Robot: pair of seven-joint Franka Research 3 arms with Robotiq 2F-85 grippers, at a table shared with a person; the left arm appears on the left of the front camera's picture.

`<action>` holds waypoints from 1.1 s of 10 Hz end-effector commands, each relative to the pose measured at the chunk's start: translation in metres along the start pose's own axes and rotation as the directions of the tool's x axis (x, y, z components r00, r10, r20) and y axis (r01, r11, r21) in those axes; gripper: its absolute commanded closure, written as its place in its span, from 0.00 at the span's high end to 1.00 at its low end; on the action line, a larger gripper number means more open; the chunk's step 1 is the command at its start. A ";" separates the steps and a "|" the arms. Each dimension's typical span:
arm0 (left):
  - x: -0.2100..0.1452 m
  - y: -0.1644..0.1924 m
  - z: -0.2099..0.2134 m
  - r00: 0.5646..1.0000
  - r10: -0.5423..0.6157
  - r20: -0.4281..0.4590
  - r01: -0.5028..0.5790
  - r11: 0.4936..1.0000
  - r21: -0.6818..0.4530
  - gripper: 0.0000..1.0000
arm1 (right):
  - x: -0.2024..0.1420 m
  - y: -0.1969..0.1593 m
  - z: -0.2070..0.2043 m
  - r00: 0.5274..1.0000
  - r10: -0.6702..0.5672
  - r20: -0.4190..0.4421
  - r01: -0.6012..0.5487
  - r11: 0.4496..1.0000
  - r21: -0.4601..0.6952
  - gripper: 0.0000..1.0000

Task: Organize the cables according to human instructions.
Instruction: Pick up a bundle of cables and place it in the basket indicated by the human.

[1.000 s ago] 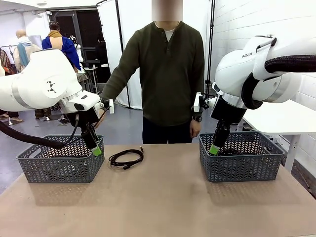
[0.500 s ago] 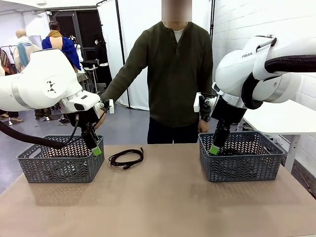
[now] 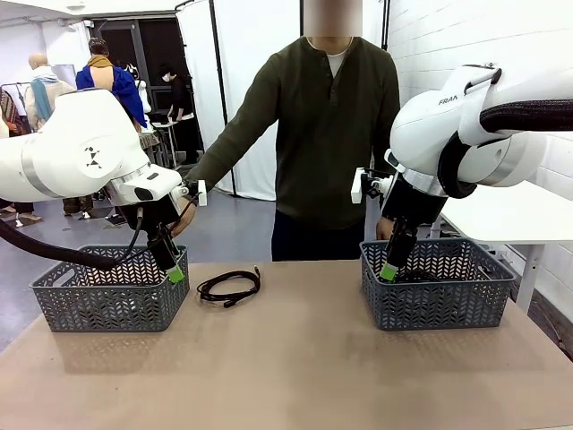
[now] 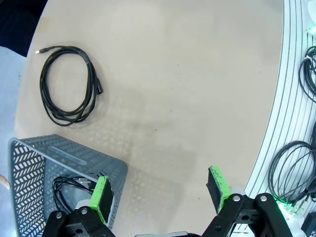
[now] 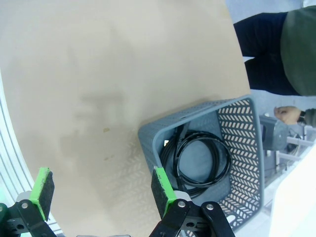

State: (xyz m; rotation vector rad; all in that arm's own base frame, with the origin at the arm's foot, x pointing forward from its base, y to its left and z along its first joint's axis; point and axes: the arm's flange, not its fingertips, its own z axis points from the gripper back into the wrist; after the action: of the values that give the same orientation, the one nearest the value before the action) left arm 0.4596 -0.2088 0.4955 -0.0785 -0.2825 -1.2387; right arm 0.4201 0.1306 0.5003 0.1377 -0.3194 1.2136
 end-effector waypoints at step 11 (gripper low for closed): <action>0.041 0.023 -0.006 0.995 0.085 -0.058 -0.084 0.996 0.032 1.00 | 0.000 -0.001 0.000 1.000 -0.004 -0.005 0.004 1.000 -0.005 1.00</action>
State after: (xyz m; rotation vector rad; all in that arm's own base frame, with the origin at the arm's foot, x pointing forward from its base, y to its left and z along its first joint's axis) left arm 0.4813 -0.2256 0.4965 -0.0583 -0.2714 -1.1875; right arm 0.4201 0.1306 0.5003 0.1377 -0.3194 1.2135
